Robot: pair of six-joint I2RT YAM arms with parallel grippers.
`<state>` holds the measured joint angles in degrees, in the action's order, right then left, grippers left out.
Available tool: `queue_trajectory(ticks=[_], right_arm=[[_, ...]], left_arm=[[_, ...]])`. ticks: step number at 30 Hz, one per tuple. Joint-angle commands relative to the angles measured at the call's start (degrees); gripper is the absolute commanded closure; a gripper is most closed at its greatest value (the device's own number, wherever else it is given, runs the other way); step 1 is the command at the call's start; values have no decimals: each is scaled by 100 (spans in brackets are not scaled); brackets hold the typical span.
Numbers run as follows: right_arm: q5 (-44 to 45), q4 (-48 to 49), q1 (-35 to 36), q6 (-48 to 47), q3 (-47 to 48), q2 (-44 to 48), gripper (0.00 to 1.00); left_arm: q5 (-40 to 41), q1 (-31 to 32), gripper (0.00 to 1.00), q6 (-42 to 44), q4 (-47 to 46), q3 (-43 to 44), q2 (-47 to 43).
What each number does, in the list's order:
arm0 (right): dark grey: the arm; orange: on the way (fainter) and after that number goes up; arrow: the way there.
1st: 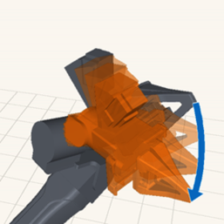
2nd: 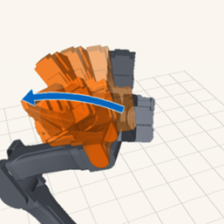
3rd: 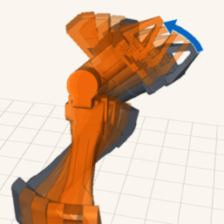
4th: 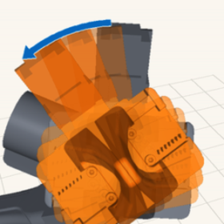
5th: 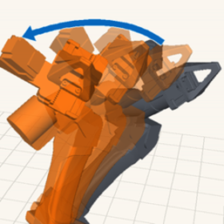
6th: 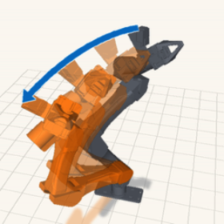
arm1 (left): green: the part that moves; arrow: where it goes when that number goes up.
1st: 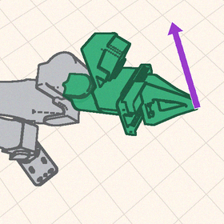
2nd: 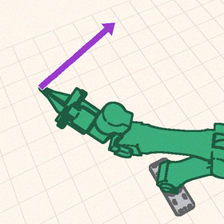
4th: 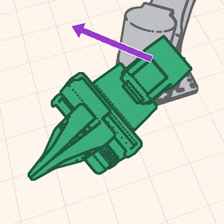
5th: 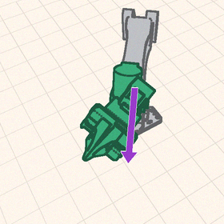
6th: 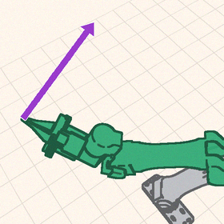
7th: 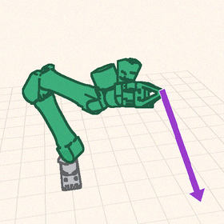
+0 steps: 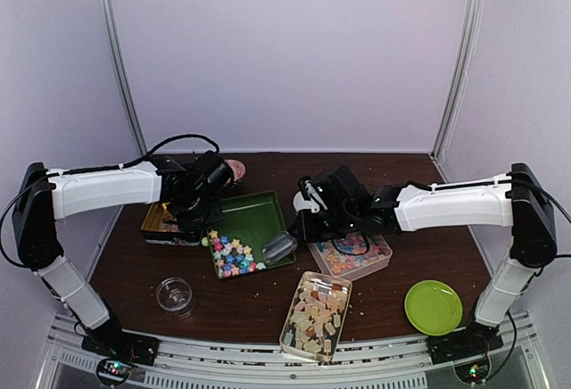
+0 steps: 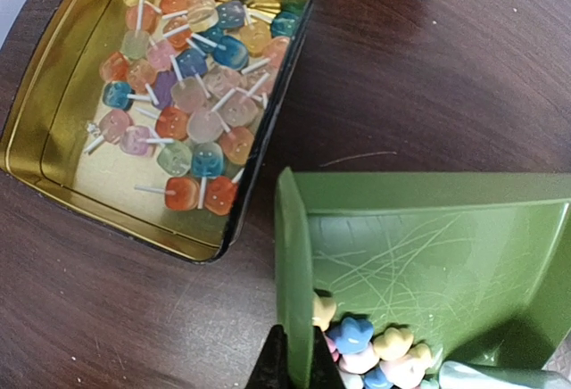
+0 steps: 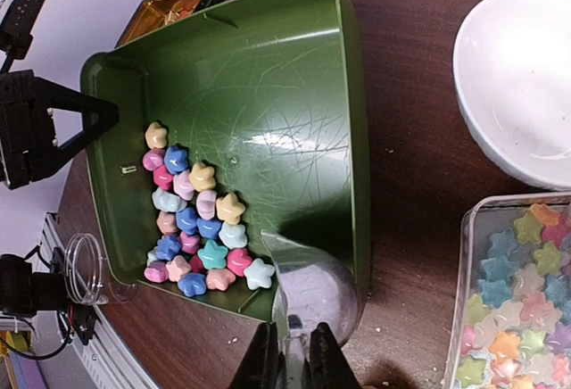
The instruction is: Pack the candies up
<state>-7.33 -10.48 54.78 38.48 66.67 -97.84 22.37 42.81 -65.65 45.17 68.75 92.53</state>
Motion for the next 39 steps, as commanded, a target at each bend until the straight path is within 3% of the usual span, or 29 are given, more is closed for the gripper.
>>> queue_trajectory(ticks=[1,16,26,39], right_arm=[[-333,-104,79,262,39,-428,100],[-1165,1301,140,1520,-76,-1107,100],[-1435,1912,115,2035,-169,-1256,100],[-1918,3395,18,3156,-504,-1589,100]], left_arm=[[-47,-9,100,-332,-353,40,-314],[-110,-4,100,-399,-290,246,-242],[-40,-9,100,-305,50,749,69],[-87,-25,100,-396,443,1141,608]])
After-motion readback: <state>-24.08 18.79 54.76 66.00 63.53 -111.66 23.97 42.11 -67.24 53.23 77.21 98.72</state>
